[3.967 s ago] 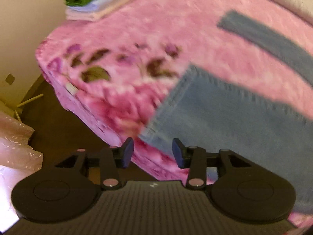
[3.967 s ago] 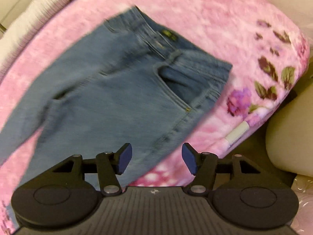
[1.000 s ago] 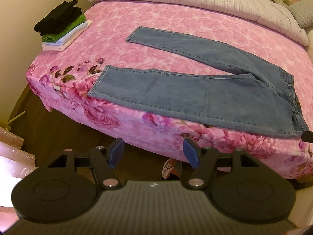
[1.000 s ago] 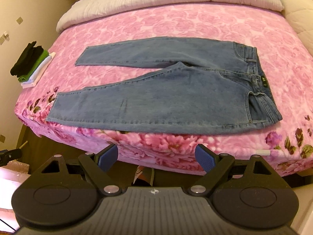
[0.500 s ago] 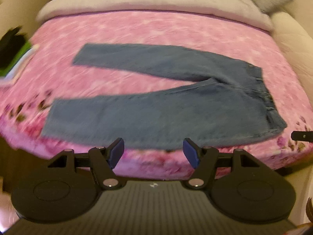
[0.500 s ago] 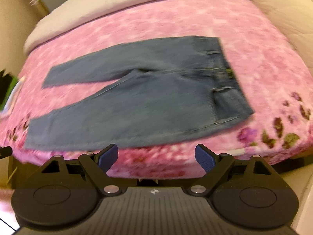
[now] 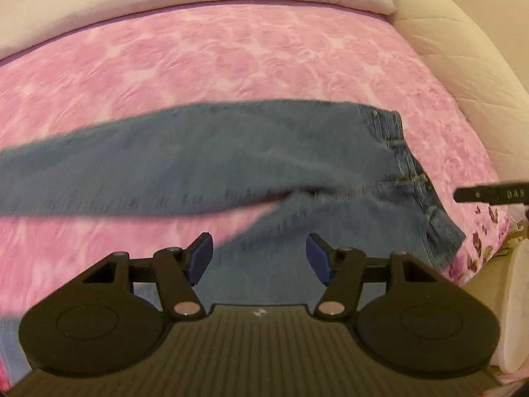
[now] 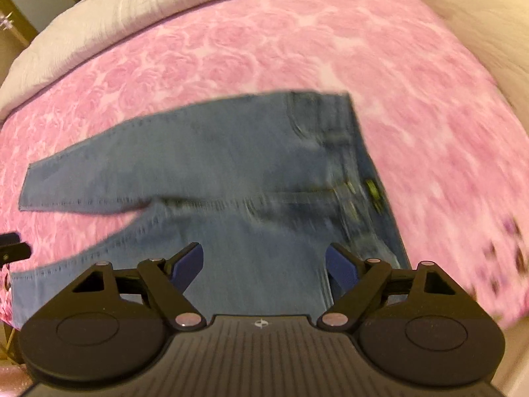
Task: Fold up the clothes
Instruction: 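Grasp a leg hem with the left gripper while the right gripper grasps the waistband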
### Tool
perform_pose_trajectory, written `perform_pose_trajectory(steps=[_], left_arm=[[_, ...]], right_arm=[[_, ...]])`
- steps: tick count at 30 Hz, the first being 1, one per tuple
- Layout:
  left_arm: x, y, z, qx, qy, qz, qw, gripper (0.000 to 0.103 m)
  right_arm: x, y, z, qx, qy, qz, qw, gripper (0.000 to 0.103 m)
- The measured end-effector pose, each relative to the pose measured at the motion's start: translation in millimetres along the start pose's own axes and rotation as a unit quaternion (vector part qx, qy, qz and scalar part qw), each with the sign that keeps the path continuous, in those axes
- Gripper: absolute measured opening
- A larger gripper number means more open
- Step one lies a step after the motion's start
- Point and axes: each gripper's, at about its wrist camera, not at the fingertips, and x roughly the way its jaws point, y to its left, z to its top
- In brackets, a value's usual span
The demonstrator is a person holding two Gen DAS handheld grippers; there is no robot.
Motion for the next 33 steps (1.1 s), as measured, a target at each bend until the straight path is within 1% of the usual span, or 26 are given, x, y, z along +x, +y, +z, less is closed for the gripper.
perform_pose_trajectory(steps=[2, 4, 6, 9, 11, 15, 18, 24, 27, 28, 30, 32, 33], left_arm=[[26, 10, 28, 0.011, 0.002, -0.006, 0.9999, 0.053], [47, 19, 49, 0.016, 0.003, -0.008, 0.9998, 0.053], [69, 29, 70, 0.026, 0.000, -0.013, 0.9996, 0.053], [103, 43, 97, 0.044, -0.002, -0.024, 0.9987, 0.053], [125, 53, 109, 0.047, 0.000, -0.027, 0.9985, 0.053], [168, 71, 122, 0.049, 0.015, -0.040, 0.9979, 0.052], [192, 80, 123, 0.051, 0.027, -0.030, 0.9979, 0.051], [214, 92, 135, 0.046, 0.018, -0.025, 0.9985, 0.053], [225, 97, 143, 0.045, 0.011, -0.022, 0.9987, 0.055], [228, 100, 145, 0.046, 0.010, -0.014, 0.9988, 0.056], [234, 105, 148, 0.051, 0.006, 0.004, 0.9987, 0.056], [237, 109, 151, 0.060, -0.007, 0.017, 0.9981, 0.057], [238, 111, 152, 0.064, -0.014, 0.024, 0.9976, 0.060]], right_arm=[[21, -6, 25, -0.004, -0.006, 0.011, 1.000, 0.076], [45, -16, 49, 0.003, -0.003, 0.024, 1.000, 0.071], [66, -25, 69, 0.003, 0.001, 0.037, 0.999, 0.071], [94, -34, 96, -0.029, 0.004, 0.050, 0.998, 0.070], [114, -43, 113, -0.052, 0.008, 0.053, 0.997, 0.070], [154, -57, 141, -0.091, 0.019, 0.050, 0.994, 0.070], [179, -65, 159, -0.118, 0.020, 0.047, 0.992, 0.070], [220, -75, 191, -0.159, 0.037, 0.046, 0.986, 0.070], [237, -85, 199, -0.160, 0.057, 0.060, 0.984, 0.071], [242, -89, 200, -0.156, 0.068, 0.069, 0.983, 0.074], [250, -97, 202, -0.149, 0.084, 0.087, 0.981, 0.075], [252, -101, 201, -0.150, 0.087, 0.101, 0.980, 0.078], [251, -102, 201, -0.152, 0.088, 0.107, 0.979, 0.078]])
